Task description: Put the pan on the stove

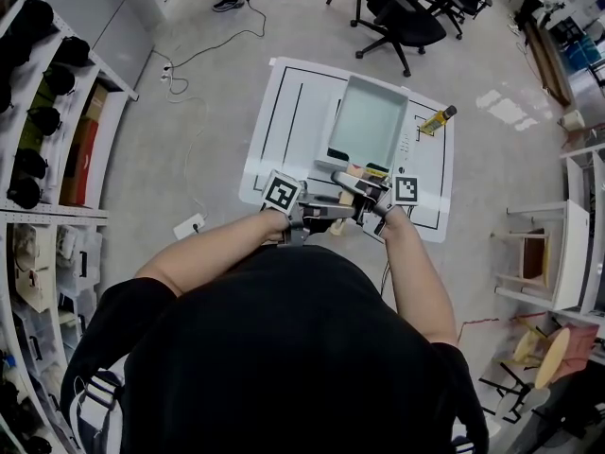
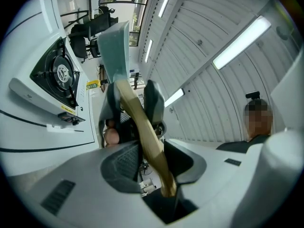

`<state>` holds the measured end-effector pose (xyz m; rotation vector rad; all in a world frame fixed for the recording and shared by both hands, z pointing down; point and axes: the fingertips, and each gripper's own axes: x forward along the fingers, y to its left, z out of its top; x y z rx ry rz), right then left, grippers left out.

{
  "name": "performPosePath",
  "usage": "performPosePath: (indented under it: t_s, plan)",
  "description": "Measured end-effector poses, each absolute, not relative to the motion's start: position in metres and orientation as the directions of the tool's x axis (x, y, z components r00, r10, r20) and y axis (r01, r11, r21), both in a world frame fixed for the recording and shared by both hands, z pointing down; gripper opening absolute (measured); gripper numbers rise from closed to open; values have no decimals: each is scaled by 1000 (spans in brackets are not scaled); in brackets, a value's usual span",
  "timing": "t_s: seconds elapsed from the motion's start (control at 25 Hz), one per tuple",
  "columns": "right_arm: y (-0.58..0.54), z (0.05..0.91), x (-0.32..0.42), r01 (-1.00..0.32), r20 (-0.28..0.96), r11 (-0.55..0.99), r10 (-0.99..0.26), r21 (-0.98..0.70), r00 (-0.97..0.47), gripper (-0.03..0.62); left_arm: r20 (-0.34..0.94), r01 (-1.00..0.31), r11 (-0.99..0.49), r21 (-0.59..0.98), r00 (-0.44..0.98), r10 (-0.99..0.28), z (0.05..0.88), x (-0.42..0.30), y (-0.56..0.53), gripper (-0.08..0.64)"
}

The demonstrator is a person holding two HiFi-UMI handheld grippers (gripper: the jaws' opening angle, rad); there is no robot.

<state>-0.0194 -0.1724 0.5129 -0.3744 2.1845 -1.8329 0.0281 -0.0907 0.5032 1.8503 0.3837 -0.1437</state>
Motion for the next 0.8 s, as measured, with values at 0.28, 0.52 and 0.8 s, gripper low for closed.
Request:
performPosePath:
  t_s: [0.28,0.52,0.8]
  plan:
    - [-186,508,-27,-30,-34,166,-375,-986,-927,139,-288,341,-277,898,934,214,502,20,-105,147]
    - [-196,511,-23,-51,-23,183,-381,-982,-924,138,-301,351,-259,900,929,214,501,23,-113,147]
    - [-200,513,-2,-27,-49,189,-385,-982,-921,140,-301,350,-241,905,928,218,501,44,-116,147]
